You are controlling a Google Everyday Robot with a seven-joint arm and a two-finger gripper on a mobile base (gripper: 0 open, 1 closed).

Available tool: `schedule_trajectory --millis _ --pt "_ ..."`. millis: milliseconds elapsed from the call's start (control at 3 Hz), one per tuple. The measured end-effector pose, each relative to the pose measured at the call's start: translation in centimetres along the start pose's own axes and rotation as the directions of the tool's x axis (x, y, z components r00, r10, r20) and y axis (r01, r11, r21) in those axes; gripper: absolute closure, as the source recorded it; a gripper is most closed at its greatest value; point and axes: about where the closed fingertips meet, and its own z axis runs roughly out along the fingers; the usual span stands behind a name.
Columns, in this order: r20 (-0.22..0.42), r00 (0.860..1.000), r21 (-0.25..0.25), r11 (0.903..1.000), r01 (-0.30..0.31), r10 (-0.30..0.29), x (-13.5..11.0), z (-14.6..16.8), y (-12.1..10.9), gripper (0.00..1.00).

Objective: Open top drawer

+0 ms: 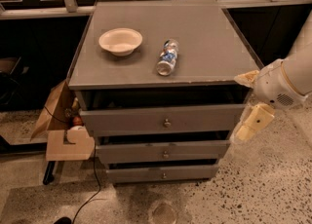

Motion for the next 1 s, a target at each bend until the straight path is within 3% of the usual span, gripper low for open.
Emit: schedule_trajectory --millis 333,1000 --pt "0.007 1.0 -0.008 1.0 0.002 -0.002 0.7 1.4 -0.1 0.0" --pt "-0.002 1.0 0.007 0.9999 0.015 -0.015 3.6 8.2 -2.8 0.0"
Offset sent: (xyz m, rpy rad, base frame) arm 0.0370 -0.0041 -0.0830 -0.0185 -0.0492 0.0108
